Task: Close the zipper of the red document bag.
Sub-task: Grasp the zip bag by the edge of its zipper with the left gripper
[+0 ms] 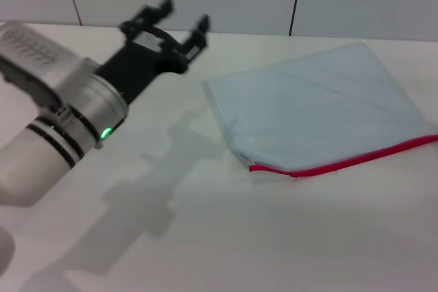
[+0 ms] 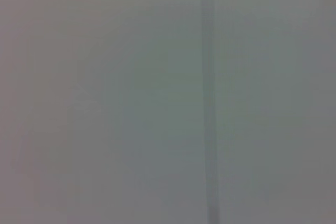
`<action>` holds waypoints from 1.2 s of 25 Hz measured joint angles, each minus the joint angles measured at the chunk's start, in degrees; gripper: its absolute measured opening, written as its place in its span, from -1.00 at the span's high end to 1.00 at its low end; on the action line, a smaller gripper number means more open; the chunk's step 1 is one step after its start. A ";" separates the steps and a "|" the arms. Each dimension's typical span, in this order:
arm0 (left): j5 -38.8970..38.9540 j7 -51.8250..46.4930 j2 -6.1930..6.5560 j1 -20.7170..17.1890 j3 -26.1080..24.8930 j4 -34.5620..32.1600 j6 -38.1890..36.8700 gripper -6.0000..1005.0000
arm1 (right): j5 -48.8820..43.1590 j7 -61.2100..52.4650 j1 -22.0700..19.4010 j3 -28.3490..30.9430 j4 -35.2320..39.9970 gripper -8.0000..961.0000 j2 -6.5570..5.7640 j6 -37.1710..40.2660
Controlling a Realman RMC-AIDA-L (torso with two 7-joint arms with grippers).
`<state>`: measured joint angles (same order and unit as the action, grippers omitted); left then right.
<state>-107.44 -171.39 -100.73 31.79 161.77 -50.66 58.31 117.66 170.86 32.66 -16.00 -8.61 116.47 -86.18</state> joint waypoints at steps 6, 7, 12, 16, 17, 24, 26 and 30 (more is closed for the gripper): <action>-8.51 0.86 7.15 3.66 -2.17 -12.69 -25.22 -0.33 | 0.01 0.00 -0.07 0.00 0.01 -0.79 -0.10 0.08; -9.90 1.34 8.04 4.34 -3.29 -14.78 -31.33 -0.33 | 0.01 0.00 -0.07 0.00 0.02 -0.79 -0.10 0.09; -15.58 8.24 8.70 4.45 -13.05 -24.26 -57.49 -0.33 | 0.01 0.00 -0.06 0.00 0.22 -0.79 -0.10 0.13; -21.93 17.85 5.37 -0.87 -23.61 -32.63 -74.01 -0.33 | 0.03 0.00 -0.05 0.00 0.30 -0.79 -0.11 0.14; -23.79 20.05 4.04 -2.41 -26.38 -34.73 -78.52 -0.33 | 0.03 0.00 -0.05 0.00 0.32 -0.79 -0.11 0.14; -41.56 30.53 -8.98 -11.19 -36.95 -42.98 -100.84 -0.32 | 0.02 0.00 -0.05 0.00 0.45 -0.79 -0.10 0.75; -46.81 31.15 -11.96 -11.98 -37.38 -43.32 -104.64 -0.32 | 0.02 0.00 -0.05 0.00 0.45 -0.79 -0.10 0.76; -53.16 30.79 -15.03 -11.98 -36.64 -42.16 -108.16 -0.32 | 0.02 0.00 0.00 0.00 0.44 -0.79 -0.10 0.79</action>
<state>-160.60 -140.60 -115.76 19.81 125.12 -92.82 -49.85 117.68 170.86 32.66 -15.99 -8.17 116.37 -85.39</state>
